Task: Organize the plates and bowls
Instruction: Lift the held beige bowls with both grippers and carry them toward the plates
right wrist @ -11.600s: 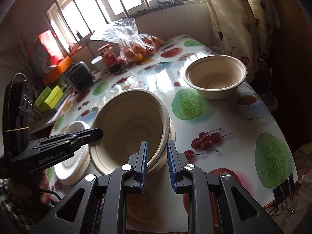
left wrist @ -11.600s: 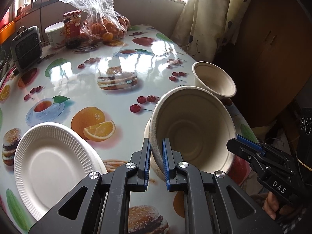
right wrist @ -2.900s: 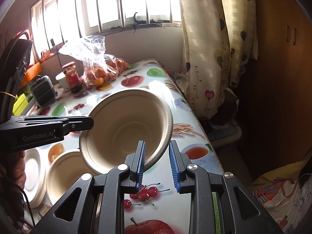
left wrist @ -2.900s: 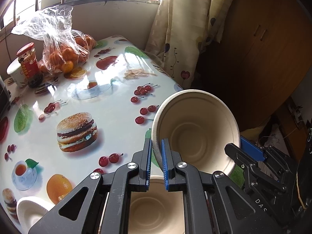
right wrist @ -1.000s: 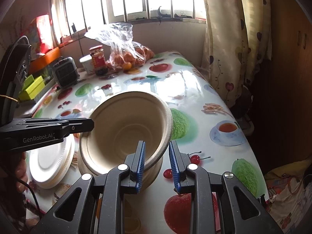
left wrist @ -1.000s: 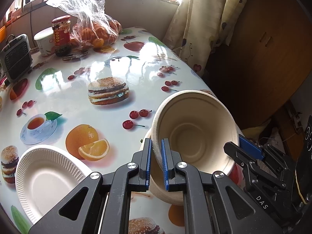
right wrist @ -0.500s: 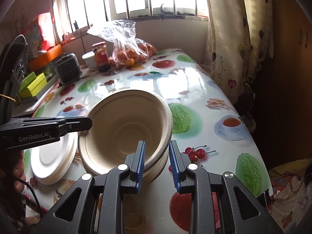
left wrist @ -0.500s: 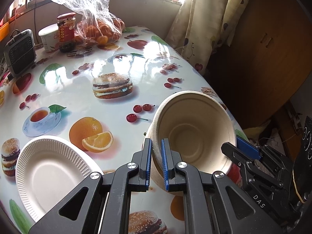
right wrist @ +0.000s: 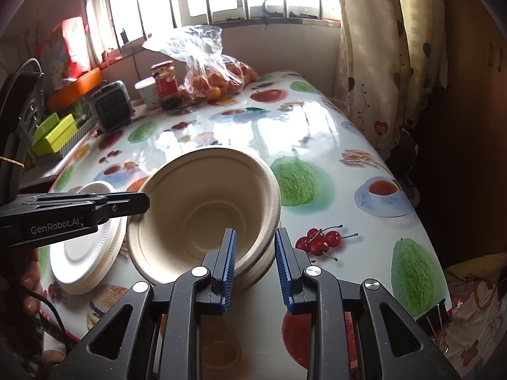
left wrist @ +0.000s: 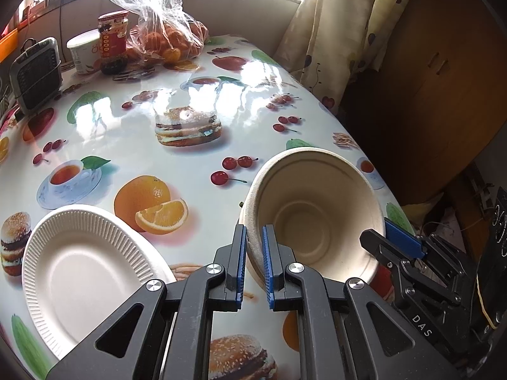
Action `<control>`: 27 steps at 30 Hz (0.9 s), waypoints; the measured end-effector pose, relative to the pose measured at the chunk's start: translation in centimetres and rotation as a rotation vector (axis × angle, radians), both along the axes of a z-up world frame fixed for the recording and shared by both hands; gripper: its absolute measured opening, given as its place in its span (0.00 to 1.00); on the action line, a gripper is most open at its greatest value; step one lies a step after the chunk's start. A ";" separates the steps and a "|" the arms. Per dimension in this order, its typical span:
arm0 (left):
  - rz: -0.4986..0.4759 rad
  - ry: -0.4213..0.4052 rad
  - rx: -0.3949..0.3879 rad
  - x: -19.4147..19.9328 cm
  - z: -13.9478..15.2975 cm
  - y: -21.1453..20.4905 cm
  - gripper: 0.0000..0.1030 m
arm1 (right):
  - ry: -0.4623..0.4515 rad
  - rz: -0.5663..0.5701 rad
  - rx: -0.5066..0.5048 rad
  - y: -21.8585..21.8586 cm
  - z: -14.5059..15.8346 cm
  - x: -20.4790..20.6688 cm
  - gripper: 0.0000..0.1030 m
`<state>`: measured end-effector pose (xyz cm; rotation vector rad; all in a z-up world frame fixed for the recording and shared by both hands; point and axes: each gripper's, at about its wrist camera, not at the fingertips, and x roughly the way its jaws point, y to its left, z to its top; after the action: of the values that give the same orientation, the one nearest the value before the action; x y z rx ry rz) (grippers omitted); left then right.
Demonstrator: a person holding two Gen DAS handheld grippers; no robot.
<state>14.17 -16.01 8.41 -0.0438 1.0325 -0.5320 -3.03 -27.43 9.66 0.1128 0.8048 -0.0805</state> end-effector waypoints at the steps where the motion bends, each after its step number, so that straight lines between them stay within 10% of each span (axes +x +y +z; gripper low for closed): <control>1: 0.000 0.001 0.000 0.0 0.0 0.0 0.10 | 0.000 0.000 0.000 0.0 0.0 0.0 0.24; 27: 0.008 0.012 0.020 0.1 -0.4 -0.1 0.10 | 0.013 0.000 0.011 0.0 -0.9 0.0 0.24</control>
<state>14.30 -16.11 8.05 -0.0337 1.0493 -0.5144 -3.06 -27.40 8.76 0.1225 0.8178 -0.0766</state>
